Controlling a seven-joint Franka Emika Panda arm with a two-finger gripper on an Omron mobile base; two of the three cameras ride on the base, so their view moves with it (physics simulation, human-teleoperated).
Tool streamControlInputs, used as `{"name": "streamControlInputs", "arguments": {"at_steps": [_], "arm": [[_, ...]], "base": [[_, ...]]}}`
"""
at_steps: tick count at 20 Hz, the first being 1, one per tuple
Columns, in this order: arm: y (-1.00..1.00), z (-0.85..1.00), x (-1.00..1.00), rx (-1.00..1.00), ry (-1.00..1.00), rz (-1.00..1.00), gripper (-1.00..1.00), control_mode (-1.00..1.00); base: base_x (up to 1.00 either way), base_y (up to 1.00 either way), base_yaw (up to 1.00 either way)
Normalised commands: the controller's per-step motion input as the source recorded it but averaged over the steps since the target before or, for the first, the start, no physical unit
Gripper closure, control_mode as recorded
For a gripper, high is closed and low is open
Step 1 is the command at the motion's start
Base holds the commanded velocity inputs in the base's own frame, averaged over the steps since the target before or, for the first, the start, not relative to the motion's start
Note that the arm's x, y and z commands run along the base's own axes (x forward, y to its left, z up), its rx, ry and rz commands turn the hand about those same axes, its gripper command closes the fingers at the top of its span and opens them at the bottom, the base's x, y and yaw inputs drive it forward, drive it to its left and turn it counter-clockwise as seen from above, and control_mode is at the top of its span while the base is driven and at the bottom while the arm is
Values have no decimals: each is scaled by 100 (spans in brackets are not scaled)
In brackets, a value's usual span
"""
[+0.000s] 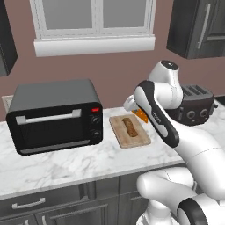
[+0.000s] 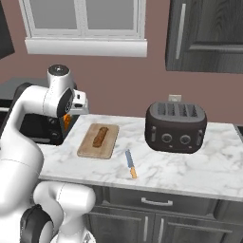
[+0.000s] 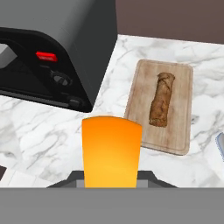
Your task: Retrieve the sausage and cheese from the fridge and place them on the cutting board on the counter.
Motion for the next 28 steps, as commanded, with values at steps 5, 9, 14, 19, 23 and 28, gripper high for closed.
{"name": "streamControlInputs", "arguments": {"at_steps": [5, 9, 14, 19, 23, 28], "arm": [[4, -20, 62, 0, 6, -3, 100, -100], [2, -51, 100, 0, 8, -11, 100, -100], [4, -69, 94, -4, 12, -12, 100, -100], [0, -56, 20, -5, 7, -9, 100, -100], [0, -40, 0, 0, 0, -6, 100, -100], [0, -40, 0, 0, 0, -9, 100, -100]], "base": [[0, 0, 0], [0, 0, 0], [0, 0, 0], [0, 0, 0], [0, 0, 0], [0, 0, 0]]}}
